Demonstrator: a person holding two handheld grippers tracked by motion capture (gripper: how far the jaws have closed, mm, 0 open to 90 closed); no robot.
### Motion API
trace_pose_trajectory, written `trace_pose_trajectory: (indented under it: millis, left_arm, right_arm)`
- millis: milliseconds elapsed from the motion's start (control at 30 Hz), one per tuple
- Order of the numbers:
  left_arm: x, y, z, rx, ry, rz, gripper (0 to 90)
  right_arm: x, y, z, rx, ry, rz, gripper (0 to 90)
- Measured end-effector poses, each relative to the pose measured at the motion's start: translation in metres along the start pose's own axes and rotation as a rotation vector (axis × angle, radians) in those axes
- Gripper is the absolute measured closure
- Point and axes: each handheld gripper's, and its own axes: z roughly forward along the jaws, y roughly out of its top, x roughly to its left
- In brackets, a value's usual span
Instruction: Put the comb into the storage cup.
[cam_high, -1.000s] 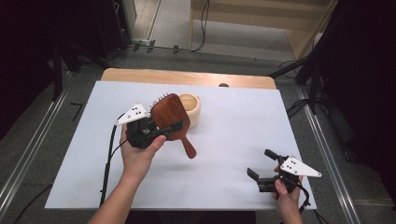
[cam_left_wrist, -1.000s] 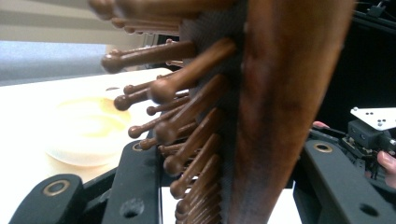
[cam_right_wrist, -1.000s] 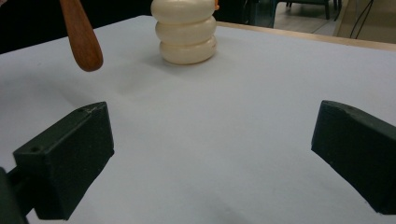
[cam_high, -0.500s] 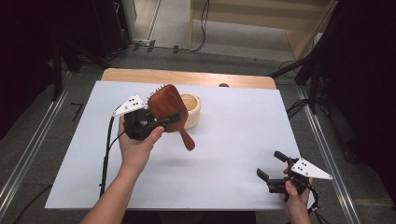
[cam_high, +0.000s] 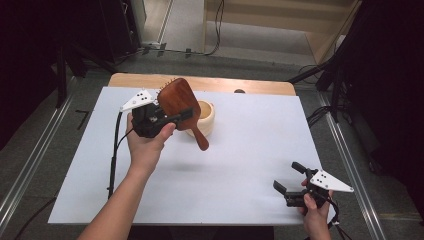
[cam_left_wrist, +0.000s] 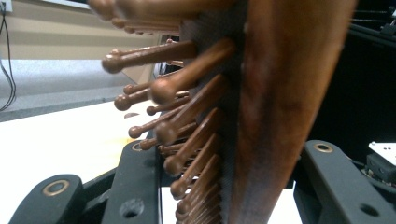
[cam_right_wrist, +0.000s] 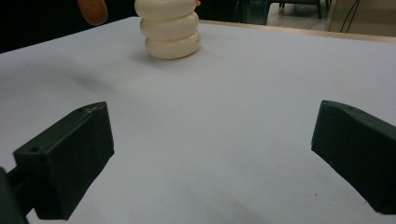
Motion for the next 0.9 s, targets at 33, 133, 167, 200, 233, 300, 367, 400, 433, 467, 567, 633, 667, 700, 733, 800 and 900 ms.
trace_pose_trajectory:
  millis: [33,133,167,200,233,300,367,400,433,467,567,633,667,700,733,800,900]
  left_arm:
    - [0.0,0.001,0.002,0.002,0.002,0.004,57.2]
    - [0.002,0.002,0.006,0.011,0.008,0.014,57.2]
    - [0.002,0.003,0.007,0.008,0.008,0.011,57.2]
    - [0.003,0.004,0.008,0.007,0.009,0.01,57.1]
    - [0.005,0.005,0.009,0.006,0.009,0.009,57.2]
    - [0.006,0.007,0.011,0.001,0.012,0.006,57.2]
    - [0.009,0.009,0.012,-0.005,0.014,0.002,57.1]
    - [0.009,0.01,0.013,-0.008,0.013,0.001,57.2]
    - [0.01,0.011,0.014,-0.008,0.017,0.007,57.1]
    - [0.01,0.012,0.014,-0.009,0.016,0.008,57.1]
    - [0.011,0.017,0.015,-0.012,0.018,0.016,57.1]
    - [0.012,0.019,0.016,-0.01,0.02,0.02,57.2]
    - [0.013,0.021,0.017,-0.01,0.022,0.022,57.1]
    - [0.013,0.022,0.017,-0.01,0.023,0.022,57.1]
    - [0.014,0.023,0.018,-0.012,0.025,0.022,57.2]
    - [0.015,0.025,0.018,-0.013,0.03,0.025,57.1]
    - [0.019,0.029,0.02,-0.018,0.032,0.032,57.1]
  right_arm:
    - [0.0,0.0,0.0,-0.001,0.002,0.002,0.0]
    - [-0.001,0.0,0.0,-0.007,0.007,0.003,0.0]
    - [-0.001,0.0,0.0,-0.007,0.007,0.003,0.0]
    - [-0.001,0.0,0.0,-0.009,0.009,0.004,0.0]
    - [-0.001,0.0,0.0,-0.008,0.01,0.004,0.0]
    - [-0.001,0.0,-0.001,-0.008,0.011,0.005,0.0]
    - [-0.001,0.0,-0.001,-0.008,0.013,0.008,0.0]
    - [-0.001,0.0,-0.001,-0.007,0.014,0.01,0.0]
    - [-0.001,0.0,-0.001,-0.007,0.014,0.01,0.0]
    - [-0.001,0.0,0.0,-0.007,0.014,0.008,0.0]
    - [-0.001,0.0,0.0,-0.007,0.016,0.01,0.0]
    - [-0.001,0.0,0.0,-0.007,0.017,0.009,0.0]
    - [-0.001,0.0,0.0,-0.007,0.017,0.01,0.0]
    - [-0.001,-0.001,0.0,-0.007,0.017,0.009,0.0]
    - [-0.001,-0.001,0.0,-0.007,0.018,0.009,0.0]
    - [-0.001,-0.001,0.0,-0.008,0.019,0.008,0.0]
    - [-0.002,-0.001,0.0,-0.008,0.019,0.011,0.0]
